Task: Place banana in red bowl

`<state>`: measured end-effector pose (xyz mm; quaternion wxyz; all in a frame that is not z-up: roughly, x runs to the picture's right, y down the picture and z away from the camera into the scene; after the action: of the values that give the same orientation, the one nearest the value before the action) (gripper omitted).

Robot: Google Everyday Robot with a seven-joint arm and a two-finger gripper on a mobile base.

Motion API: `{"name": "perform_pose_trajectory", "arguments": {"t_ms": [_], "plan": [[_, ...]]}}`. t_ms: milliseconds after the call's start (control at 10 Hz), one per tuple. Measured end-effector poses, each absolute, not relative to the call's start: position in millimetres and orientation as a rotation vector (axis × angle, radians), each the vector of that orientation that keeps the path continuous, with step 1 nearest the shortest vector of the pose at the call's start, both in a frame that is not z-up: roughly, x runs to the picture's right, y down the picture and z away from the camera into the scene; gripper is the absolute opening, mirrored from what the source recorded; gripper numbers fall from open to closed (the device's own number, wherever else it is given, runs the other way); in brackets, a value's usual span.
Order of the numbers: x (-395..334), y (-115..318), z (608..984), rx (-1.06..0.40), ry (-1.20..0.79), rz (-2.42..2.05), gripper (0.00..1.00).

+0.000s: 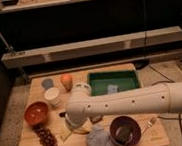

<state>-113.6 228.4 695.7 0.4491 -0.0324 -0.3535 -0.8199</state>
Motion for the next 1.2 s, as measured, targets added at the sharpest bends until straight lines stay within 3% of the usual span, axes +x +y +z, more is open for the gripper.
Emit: {"name": "perform_pose_trajectory", "arguments": {"t_ms": [300, 700, 1200], "plan": [[-111, 230, 695, -0.092, -0.869, -2.025, 0.8], [-91, 241, 719, -0.218, -0.878, -2.073, 0.8], [-112, 229, 736, -0.201, -0.9, -2.132, 0.8]]}}
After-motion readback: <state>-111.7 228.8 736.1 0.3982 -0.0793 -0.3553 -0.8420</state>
